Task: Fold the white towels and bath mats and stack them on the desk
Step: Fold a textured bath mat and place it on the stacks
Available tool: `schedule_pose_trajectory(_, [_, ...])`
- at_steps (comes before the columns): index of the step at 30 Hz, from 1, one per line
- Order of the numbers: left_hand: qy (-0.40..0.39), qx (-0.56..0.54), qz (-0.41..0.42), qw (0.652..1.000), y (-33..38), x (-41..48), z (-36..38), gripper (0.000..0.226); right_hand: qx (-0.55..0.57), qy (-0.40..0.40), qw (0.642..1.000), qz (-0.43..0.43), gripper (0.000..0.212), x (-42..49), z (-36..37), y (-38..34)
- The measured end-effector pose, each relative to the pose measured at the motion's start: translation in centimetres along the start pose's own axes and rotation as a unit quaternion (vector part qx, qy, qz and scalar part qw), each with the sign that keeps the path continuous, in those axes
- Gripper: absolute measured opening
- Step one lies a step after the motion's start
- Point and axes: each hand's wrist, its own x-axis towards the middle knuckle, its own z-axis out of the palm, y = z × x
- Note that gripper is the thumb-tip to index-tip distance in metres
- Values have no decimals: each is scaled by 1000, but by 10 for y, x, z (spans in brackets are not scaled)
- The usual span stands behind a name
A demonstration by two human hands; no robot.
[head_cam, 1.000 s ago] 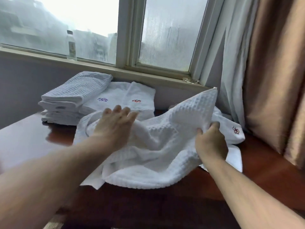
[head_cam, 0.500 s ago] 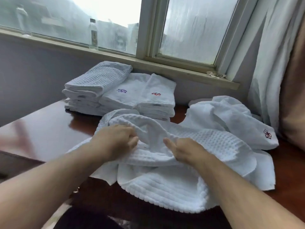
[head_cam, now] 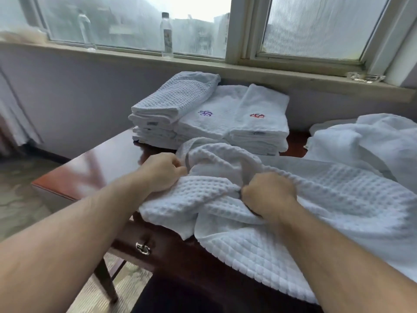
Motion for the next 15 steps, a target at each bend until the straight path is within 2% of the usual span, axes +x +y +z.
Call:
schedule_pose_trajectory(2, [-53, 73, -80, 993, -4, 3, 3, 75, 57, 102, 991, -62, 19, 3, -4, -6])
schedule_pose_trajectory(3, [-74, 100, -108, 986, -4, 3, 3, 88, 114, 150, 976, -104, 18, 3, -1, -8])
schedule_pose_trajectory(4, [-88, 116, -118, 982, -5, 4, 3, 90, 177, 163, 959, -147, 21, 2, 3, -8])
schedule_pose_trajectory(6, [-99, 85, -87, 988, -10, 8, 2, 65, 257, 88, 944, -187, 36, 1, 10, -8])
schedule_pose_trajectory(8, [-101, 28, -49, 993, -12, 8, -2, 39, 243, 0, 955, -171, 43, -2, 13, -4])
schedule_pose_trajectory(10, [-101, -121, -57, 986, -13, 10, -9, 25, 214, -10, 965, -152, 59, -1, 9, -1])
schedule_pose_trajectory(11, [-114, -238, -91, 960, -11, 10, -15, 21, 215, -1, 968, -129, 70, -1, 2, -3])
schedule_pose_trajectory(13, [-138, -455, -131, 870, -5, 15, -30, 16, 188, 27, 979, -75, 80, 0, -13, -14])
schedule_pose_trajectory(15, [-122, -598, -113, 784, 6, 22, -46, 12, 117, 104, 982, -109, 77, 0, -21, -29])
